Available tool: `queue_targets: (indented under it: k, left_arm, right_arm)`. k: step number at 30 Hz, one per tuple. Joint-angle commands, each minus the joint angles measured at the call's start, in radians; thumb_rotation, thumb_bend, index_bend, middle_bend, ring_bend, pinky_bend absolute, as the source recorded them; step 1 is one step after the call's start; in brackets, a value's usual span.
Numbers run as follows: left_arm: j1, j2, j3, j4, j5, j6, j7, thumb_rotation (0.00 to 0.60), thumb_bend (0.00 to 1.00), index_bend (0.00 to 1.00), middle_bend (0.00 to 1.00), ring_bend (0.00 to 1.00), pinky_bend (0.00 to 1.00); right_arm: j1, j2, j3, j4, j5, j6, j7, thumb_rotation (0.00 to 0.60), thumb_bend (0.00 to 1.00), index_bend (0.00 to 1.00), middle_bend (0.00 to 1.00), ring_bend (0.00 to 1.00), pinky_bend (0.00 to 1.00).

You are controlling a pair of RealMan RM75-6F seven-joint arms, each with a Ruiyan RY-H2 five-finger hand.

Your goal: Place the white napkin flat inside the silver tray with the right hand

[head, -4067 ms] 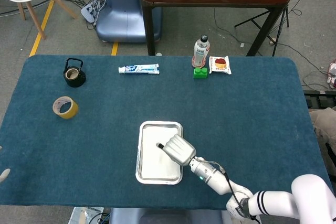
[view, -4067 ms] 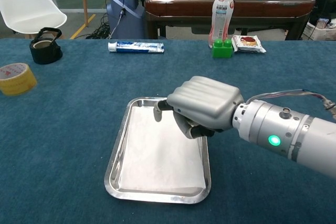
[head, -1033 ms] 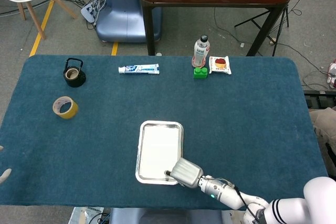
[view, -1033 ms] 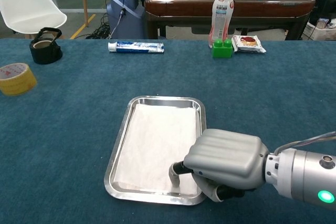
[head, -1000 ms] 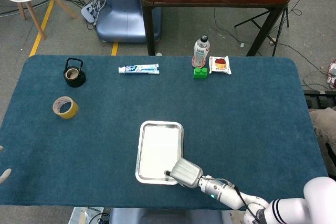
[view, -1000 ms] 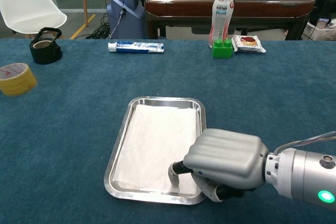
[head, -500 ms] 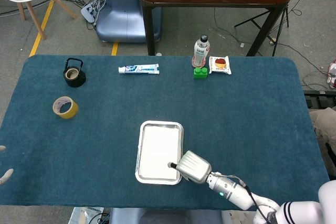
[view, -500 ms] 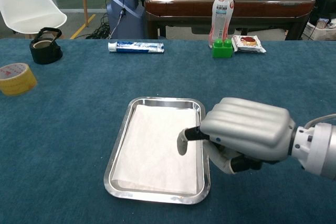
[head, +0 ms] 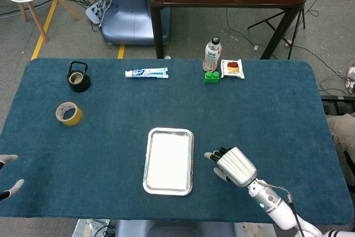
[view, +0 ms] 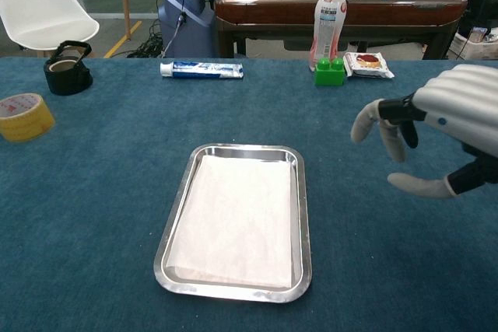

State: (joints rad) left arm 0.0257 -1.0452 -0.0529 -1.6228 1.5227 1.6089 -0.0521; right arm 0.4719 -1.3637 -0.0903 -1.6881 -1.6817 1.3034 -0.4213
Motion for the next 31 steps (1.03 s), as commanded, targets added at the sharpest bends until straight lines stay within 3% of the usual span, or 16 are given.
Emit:
queue_targets:
  k: [1,5,8,21,31]
  left_arm:
    - [-0.005,-0.015,0.004,0.009,0.023,0.009,0.009,0.600,0.17,0.34,0.36,0.30,0.49]
    - [-0.010,-0.040,0.013,0.025,0.063,0.024,0.022,0.600,0.17,0.34,0.36,0.30,0.49]
    - [-0.012,-0.054,0.023,0.030,0.091,0.031,0.033,0.600,0.17,0.34,0.36,0.30,0.49]
    - [-0.030,-0.090,0.035,0.055,0.125,0.025,0.048,0.600,0.17,0.34,0.36,0.30,0.50]
    - [-0.045,-0.090,0.042,0.054,0.123,0.000,0.047,0.600,0.17,0.34,0.36,0.30,0.50]
  right_arm:
    - [-0.077,0.022,0.002,-0.002,0.017,0.091,-0.013,0.600,0.33,0.34,0.54,0.46,0.70]
    - [-0.146,0.042,-0.002,0.001,0.045,0.159,-0.006,0.600,0.33,0.34,0.53,0.44,0.54]
    - [-0.191,0.059,0.002,0.009,0.068,0.204,0.023,0.600,0.33,0.34,0.53,0.43,0.50]
    - [-0.266,0.078,0.053,0.118,0.128,0.242,0.236,0.600,0.33,0.34,0.53,0.43,0.50]
    - [-0.279,0.085,0.077,0.157,0.100,0.248,0.326,0.600,0.33,0.35,0.53,0.43,0.50]
